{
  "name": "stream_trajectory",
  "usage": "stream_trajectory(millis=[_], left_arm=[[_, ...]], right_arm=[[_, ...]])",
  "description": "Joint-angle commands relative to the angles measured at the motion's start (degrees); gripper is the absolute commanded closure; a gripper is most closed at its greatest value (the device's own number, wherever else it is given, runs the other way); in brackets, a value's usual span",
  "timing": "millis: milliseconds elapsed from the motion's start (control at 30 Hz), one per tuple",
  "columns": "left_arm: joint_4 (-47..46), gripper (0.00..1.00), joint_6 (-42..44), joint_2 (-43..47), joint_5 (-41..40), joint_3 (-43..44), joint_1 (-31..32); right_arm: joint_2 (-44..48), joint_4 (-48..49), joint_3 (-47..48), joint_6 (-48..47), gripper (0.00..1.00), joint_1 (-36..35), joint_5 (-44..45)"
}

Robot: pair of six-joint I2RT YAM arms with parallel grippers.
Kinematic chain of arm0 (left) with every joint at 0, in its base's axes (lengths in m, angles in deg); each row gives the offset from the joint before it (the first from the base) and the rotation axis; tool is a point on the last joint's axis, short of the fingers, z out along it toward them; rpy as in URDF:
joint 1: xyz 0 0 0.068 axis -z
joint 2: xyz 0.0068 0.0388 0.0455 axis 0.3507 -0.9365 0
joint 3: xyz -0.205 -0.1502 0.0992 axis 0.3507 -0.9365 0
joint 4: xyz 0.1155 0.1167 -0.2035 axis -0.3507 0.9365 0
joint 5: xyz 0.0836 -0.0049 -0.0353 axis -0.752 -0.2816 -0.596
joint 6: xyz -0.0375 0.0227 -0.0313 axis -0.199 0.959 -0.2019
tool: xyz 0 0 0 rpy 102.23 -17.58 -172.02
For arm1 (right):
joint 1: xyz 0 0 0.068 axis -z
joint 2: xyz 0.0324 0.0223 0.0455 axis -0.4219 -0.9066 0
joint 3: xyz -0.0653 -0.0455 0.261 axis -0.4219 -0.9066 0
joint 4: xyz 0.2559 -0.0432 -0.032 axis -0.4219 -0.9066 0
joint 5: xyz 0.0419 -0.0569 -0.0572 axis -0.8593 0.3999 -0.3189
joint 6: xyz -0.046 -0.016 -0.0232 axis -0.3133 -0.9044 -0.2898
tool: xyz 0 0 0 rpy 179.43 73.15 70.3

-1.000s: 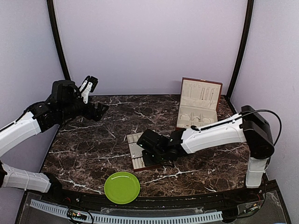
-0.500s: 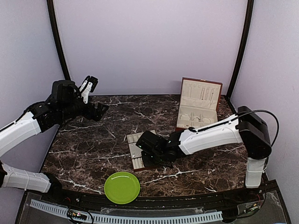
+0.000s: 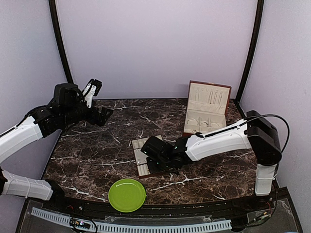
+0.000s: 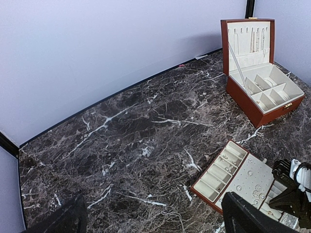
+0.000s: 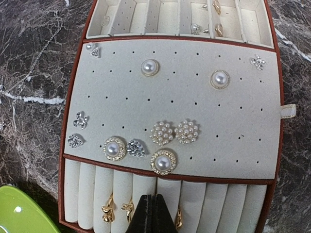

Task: Organize the mixed jewelry
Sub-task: Place the ring in the ring tray, then pick up the earring from the center of the board.

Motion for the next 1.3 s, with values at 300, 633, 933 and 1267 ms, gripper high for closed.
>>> stream_trajectory(millis=[300, 633, 933, 1267], left_arm=[[0.99, 0.01, -1.99, -1.96, -5.83, 0.32, -0.08], [2.57, 0.01, -8.57, -3.53, -5.99, -1.87, -0.06], [6.84, 0.01, -22.94, 2.14, -2.01, -12.02, -0.16], [12.70, 0.27, -31.96, 1.26, 3.61, -20.00, -0.15]], right_arm=[[14.54, 1.64, -5.76, -5.48, 0.74, -0.26, 7.95], [30.26, 6.76, -19.96, -9.10, 0.45, 6.18, 7.55], [42.68, 19.34, -34.47, -15.23, 0.27, 18.32, -1.52], [46.34, 24.43, -40.75, -15.47, 0.27, 22.45, -6.37]])
